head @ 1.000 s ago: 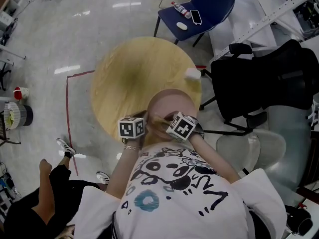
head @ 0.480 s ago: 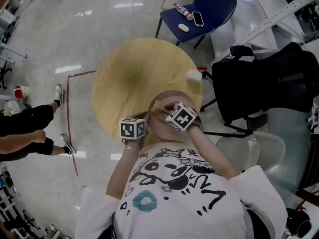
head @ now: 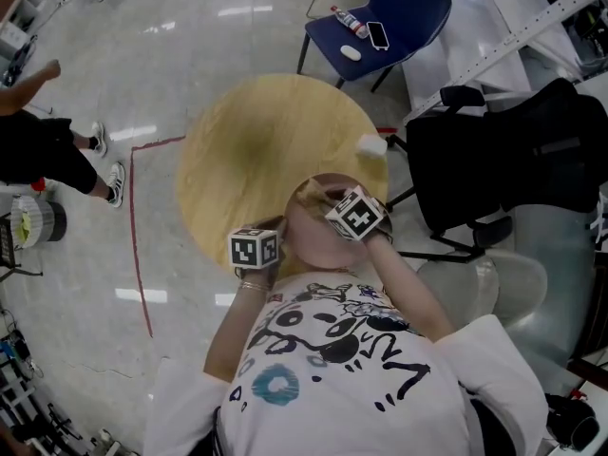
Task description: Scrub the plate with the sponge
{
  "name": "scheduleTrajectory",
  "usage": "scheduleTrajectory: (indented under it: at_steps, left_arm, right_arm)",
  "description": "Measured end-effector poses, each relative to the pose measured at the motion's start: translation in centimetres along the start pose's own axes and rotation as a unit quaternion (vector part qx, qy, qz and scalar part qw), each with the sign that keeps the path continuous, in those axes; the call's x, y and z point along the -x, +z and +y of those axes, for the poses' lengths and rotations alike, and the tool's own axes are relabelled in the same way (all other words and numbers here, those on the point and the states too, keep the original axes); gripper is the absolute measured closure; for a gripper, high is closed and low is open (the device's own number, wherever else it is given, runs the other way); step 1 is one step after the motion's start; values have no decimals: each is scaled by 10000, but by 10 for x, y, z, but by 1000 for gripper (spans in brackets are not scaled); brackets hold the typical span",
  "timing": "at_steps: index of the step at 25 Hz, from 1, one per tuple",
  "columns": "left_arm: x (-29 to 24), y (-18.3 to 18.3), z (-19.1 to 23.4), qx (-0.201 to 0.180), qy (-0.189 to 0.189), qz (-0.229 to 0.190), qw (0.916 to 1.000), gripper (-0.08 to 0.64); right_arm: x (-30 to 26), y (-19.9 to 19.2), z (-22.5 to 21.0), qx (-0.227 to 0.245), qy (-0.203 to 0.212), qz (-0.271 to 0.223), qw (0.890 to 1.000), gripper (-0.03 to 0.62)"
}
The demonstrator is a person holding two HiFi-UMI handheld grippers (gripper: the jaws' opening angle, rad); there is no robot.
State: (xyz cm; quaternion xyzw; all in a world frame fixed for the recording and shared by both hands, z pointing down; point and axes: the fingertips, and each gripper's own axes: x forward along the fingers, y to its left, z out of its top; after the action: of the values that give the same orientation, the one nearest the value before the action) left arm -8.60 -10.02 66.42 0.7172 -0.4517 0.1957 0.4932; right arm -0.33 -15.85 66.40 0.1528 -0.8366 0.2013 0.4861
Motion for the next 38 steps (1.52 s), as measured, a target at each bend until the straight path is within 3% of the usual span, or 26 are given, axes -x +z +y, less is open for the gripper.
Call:
scheduleTrajectory:
  at_steps: [8, 11, 14, 17, 22, 29, 38]
  left_arm:
    - [0, -1, -4, -5, 4, -88, 10000, 531]
    - [1, -3, -2, 36, 8, -104, 9999, 531]
    - [1, -4, -1, 57, 15, -136, 9999, 531]
    - [1, -3, -2, 51, 8, -163, 9999, 531]
    - [1, -2, -3, -11, -66, -125, 9999, 531]
    - [-2, -5, -4, -78, -86, -104, 9999, 531]
    - [1, -6, -2, 364, -47, -373, 9986, 531]
  right_arm:
    - [32, -35, -43, -337, -823, 327, 9955, 495]
    - [41, -39, -28, -157, -758, 333, 9964, 495]
    - [34, -32, 11, 108, -207, 195, 9995, 495]
    - [15, -31, 42, 455, 183, 375, 9981, 495]
    - [4, -31, 39, 675, 111, 690, 9953, 495]
    - [5, -28, 26, 422, -177, 500, 9977, 495]
    - [19, -38, -10, 174, -660, 491, 9965, 495]
